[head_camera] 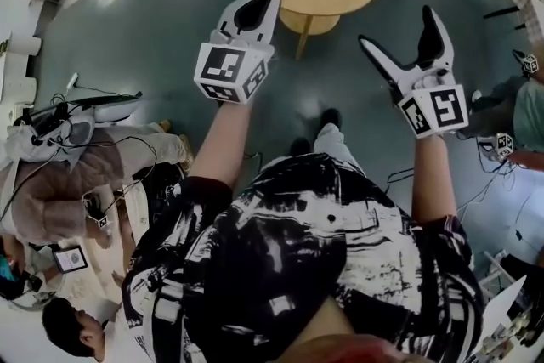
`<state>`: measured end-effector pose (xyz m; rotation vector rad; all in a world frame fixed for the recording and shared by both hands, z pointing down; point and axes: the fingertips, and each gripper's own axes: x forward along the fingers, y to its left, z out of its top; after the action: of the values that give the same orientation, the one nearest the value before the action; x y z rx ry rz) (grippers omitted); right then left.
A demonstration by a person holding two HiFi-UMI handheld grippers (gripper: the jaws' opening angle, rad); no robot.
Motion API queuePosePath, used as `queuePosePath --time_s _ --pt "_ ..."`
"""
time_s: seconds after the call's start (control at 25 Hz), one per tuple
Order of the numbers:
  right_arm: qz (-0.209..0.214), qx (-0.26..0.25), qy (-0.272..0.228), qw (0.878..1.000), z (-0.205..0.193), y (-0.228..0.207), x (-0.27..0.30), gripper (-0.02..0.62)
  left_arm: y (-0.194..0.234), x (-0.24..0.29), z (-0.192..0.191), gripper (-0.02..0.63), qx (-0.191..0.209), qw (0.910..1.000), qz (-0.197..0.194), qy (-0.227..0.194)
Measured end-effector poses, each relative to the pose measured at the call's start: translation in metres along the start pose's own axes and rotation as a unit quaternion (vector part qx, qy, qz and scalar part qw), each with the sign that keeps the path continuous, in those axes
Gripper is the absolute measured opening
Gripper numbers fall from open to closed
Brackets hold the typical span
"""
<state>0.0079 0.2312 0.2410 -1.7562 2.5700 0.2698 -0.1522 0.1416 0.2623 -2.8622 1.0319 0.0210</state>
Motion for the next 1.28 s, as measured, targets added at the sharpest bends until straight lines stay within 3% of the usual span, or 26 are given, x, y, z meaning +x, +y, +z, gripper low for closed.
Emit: queuePosePath --time_s 0.32,0.76,1.28 --pt "0.014 0.015 -0.016 1.000 -0.035 -0.079 0.062 0.574 0.026 0.090 -0.019 0.000 0.020 0.9997 0.010 0.015" --pt "0.077 0.021 -0.014 0.997 -0.074 -0.191 0.175 0.574 0.081 0.227 -0.025 0.000 0.027 0.9981 0.054 0.010" --pt "0.104 0.029 0.009 0.994 -0.104 -0.254 0.271 0.574 0.149 0.286 -0.044 0.000 0.017 0.9952 0.091 0.034"
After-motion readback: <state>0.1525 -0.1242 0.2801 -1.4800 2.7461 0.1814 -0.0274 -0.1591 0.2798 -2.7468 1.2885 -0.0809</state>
